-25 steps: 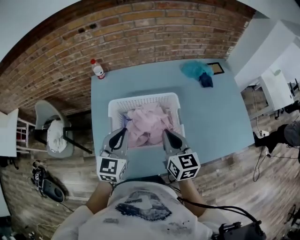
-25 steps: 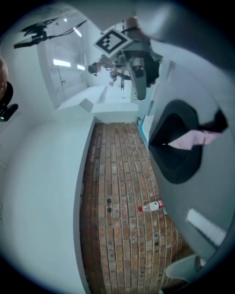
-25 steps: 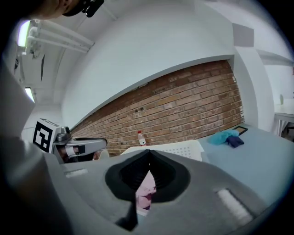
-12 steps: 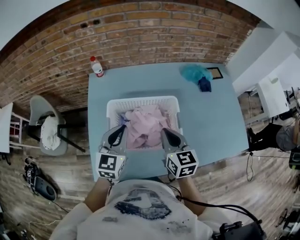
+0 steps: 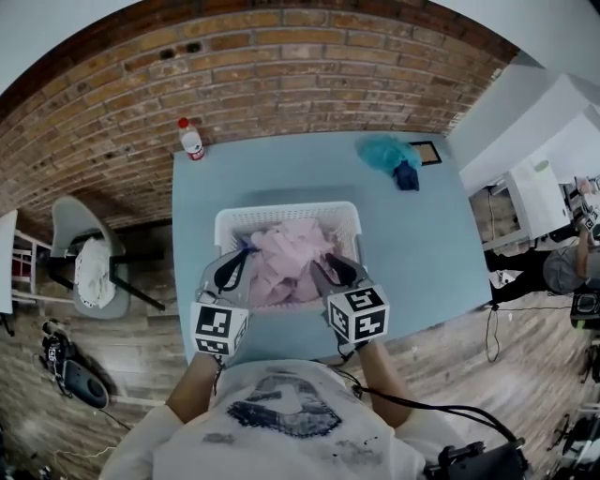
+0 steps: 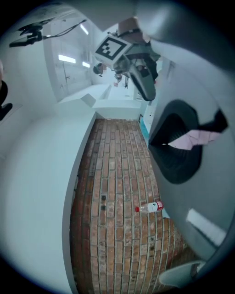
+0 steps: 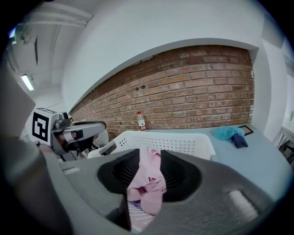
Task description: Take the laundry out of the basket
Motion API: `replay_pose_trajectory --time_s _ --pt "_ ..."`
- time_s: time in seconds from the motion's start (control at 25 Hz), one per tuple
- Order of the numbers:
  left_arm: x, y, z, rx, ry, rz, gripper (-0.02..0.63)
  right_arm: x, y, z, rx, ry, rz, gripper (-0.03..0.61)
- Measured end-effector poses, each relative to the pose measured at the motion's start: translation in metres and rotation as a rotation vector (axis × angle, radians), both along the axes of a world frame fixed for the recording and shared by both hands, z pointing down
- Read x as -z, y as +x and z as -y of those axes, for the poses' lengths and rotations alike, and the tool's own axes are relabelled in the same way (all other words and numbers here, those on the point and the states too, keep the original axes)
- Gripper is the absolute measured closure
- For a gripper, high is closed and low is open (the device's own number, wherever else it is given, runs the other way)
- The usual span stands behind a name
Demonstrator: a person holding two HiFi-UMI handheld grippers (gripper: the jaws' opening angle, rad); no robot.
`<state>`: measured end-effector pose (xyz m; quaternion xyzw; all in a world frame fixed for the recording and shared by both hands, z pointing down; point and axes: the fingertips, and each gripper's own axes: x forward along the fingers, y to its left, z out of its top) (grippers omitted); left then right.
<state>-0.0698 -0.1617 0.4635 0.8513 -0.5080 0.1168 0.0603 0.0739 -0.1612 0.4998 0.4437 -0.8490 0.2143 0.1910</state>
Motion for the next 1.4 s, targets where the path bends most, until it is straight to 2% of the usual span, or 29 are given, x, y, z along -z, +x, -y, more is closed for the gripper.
replay_pose_trajectory --time_s 0.32,0.64,0.84,1.16,1.24,1.4 --pt "-0.004 -0.009 0.018 0.008 -0.004 -0.008 0.621 -0.024 -0.020 0.014 0.054 -0.106 -0.016 0.244" --pt "-0.007 -0.008 0.034 0.001 -0.009 -0.022 0.621 -0.042 -0.035 0.031 0.086 -0.164 -0.005 0.127" --pt "-0.012 -0.009 0.044 0.011 -0.024 -0.012 0.621 -0.051 -0.043 0.044 0.123 -0.184 -0.016 0.100" --pt "-0.015 -0.011 0.060 0.012 -0.049 0.012 0.621 -0.080 -0.053 0.070 0.174 -0.215 -0.082 0.097" --pt "-0.014 -0.013 0.064 0.022 -0.057 0.020 0.621 -0.089 -0.058 0.073 0.198 -0.242 -0.081 0.053" --pt "-0.014 -0.015 0.070 0.022 -0.061 0.024 0.621 -0.111 -0.065 0.074 0.253 -0.295 -0.106 0.034"
